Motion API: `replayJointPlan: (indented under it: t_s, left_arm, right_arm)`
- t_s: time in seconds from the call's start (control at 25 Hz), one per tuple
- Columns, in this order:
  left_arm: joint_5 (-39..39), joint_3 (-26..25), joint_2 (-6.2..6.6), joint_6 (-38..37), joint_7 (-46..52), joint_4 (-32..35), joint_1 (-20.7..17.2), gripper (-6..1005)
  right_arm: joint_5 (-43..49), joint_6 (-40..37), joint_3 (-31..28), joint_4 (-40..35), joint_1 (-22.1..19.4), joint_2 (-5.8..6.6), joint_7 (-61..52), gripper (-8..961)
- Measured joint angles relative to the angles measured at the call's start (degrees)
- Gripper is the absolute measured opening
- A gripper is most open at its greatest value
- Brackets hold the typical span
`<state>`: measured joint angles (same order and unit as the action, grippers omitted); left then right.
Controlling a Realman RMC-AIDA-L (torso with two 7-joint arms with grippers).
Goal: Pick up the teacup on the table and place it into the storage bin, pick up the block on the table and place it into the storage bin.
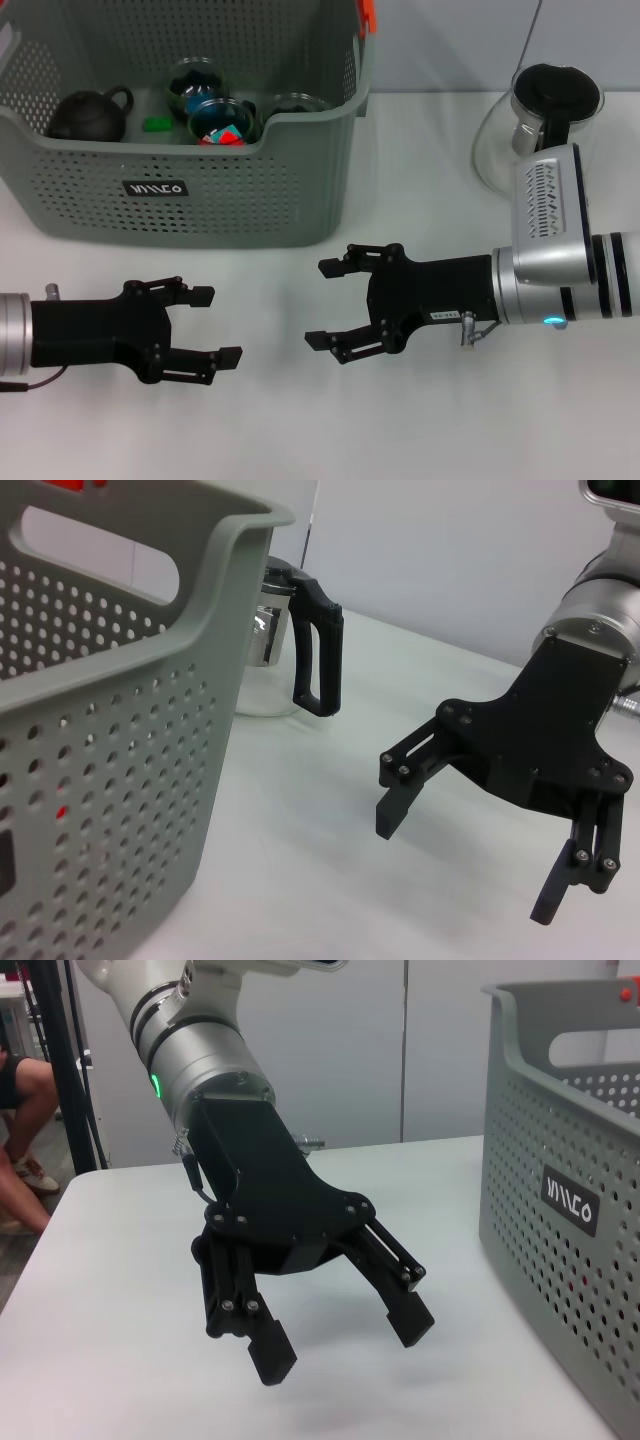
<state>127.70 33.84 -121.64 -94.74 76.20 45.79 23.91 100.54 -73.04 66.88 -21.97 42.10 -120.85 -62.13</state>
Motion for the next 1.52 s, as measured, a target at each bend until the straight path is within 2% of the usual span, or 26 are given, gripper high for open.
replayJointPlan:
  t_s: [1.52]
  left_arm:
    - [0.0,-0.01,0.0,0.03,0.0,-0.93,0.09,934]
  right_arm:
    - [0.0,0.54,0.09,0.71,0.0,0.0,0.0,941]
